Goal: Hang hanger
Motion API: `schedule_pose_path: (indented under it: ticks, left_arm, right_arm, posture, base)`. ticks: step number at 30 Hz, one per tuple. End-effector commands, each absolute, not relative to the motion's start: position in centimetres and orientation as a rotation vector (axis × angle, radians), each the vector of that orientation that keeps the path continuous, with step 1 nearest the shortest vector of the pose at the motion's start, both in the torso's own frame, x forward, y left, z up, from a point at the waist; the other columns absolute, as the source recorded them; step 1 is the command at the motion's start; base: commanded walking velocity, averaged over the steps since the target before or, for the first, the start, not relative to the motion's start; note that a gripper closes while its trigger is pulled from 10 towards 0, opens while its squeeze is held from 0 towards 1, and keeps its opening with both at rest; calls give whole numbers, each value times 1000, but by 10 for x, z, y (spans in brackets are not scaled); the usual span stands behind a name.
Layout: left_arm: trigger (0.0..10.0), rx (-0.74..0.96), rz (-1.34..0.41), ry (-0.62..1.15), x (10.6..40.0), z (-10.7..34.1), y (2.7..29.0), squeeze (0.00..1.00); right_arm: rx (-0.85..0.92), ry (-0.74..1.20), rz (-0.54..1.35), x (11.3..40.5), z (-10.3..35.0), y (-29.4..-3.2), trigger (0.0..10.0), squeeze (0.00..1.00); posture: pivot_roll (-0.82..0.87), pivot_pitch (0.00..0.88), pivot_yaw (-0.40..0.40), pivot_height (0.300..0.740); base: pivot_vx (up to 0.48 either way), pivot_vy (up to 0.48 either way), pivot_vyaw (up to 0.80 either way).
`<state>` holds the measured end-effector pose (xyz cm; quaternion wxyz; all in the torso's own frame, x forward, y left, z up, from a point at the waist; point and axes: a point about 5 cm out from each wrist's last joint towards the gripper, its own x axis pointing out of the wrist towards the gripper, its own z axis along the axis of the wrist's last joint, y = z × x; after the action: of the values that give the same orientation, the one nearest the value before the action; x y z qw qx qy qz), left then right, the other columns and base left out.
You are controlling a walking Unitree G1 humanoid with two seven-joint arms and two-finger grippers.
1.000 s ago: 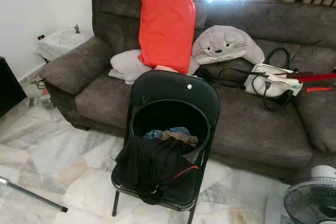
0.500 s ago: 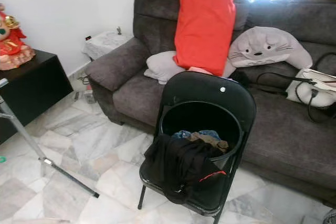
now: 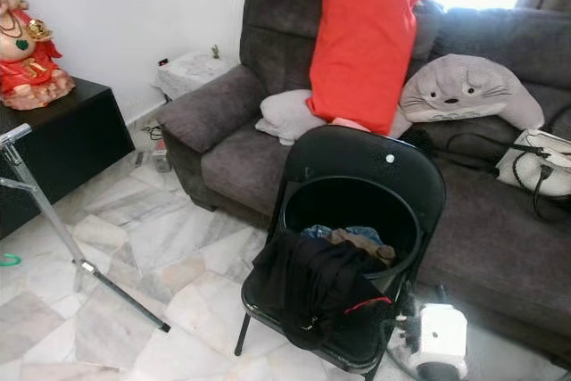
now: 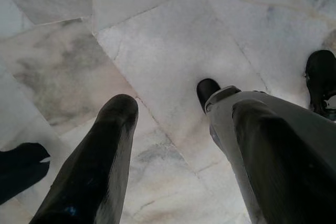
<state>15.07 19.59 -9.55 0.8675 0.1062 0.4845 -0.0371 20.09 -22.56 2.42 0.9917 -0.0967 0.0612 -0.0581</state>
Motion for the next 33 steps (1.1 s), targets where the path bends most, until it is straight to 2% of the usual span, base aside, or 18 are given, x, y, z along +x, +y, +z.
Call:
schedule_pose_path:
  ticks: [1, 5, 6, 8, 9, 11, 12, 13, 16, 18, 22, 25, 31, 33]
  left_arm:
    - [10000, 234, -80, 1023, 148, -97, 195, 0]
    - [10000, 222, -82, 1023, 147, -98, 190, 0]
    - [10000, 220, -87, 1027, 146, -98, 188, 0]
    - [10000, 218, -91, 1030, 145, -99, 187, 0]
    - [10000, 213, -105, 1034, 145, -100, 181, 0]
    - [10000, 207, -117, 1036, 146, -100, 176, 0]
    - [10000, 204, -122, 1034, 146, -100, 173, 0]
    - [10000, 201, -127, 1032, 147, -100, 171, 0]
    - [10000, 195, -128, 1026, 148, -100, 168, 0]
    - [10000, 196, -125, 1018, 150, -99, 172, 0]
    - [10000, 206, -113, 1015, 151, -97, 182, 0]
    - [10000, 230, -63, 1029, 148, -95, 206, 0]
    - [10000, 232, -47, 1042, 145, -93, 221, 0]
    - [10000, 236, -52, 1043, 145, -93, 221, 0]
  right_arm:
    - [-193, 98, -132, 201, 31, -231, 10000, 0]
    - [-196, 143, -152, 186, 41, -237, 10000, 0]
    - [-220, 173, -142, 182, 42, -240, 10000, 804]
    - [-249, 200, -130, 178, 43, -243, 10000, 804]
    - [-235, 217, -80, 176, 45, -247, 10000, 1000]
    - [-236, 237, -21, 175, 47, -251, 10000, 1000]
    - [-250, 249, 24, 175, 49, -252, 10000, 561]
    - [-271, 260, 60, 175, 51, -253, 10000, 0]
    - [-370, 354, 170, 177, 53, -258, 10000, 0]
    - [-427, 405, 252, 190, 59, -260, 10000, 0]
    - [-445, 418, 332, 201, 65, -255, 10000, 0]
    - [-543, 477, 427, 219, 71, -253, 10000, 0]
    - [-581, 486, 424, 238, 88, -257, 10000, 0]
    - [-590, 485, 420, 239, 90, -258, 10000, 0]
  posture:
    - [-139, 0, 21, 740]
    - [-168, 0, 15, 740]
    - [-185, 0, 12, 740]
    - [-185, 0, 12, 740]
    - [-196, 0, 4, 740]
    - [-197, 0, 0, 740]
    - [-194, 0, -4, 740]
    - [-194, 0, -4, 740]
    - [-166, 0, -5, 740]
    - [-139, 0, 10, 740]
    - [-125, 0, 15, 740]
    - [-118, 1, 34, 740]
    - [-114, 19, 102, 740]
    - [-114, 19, 102, 740]
  base:
    - [0, 0, 0]
    - [0, 0, 0]
    - [0, 0, 0]
    - [0, 0, 0]
    - [0, 0, 0]
    - [0, 0, 0]
    - [0, 0, 0]
    - [0, 0, 0]
    - [0, 0, 0]
    - [0, 0, 0]
    - [0, 0, 0]
    - [0, 0, 0]
    - [0, 0, 0]
    - [0, 0, 0]
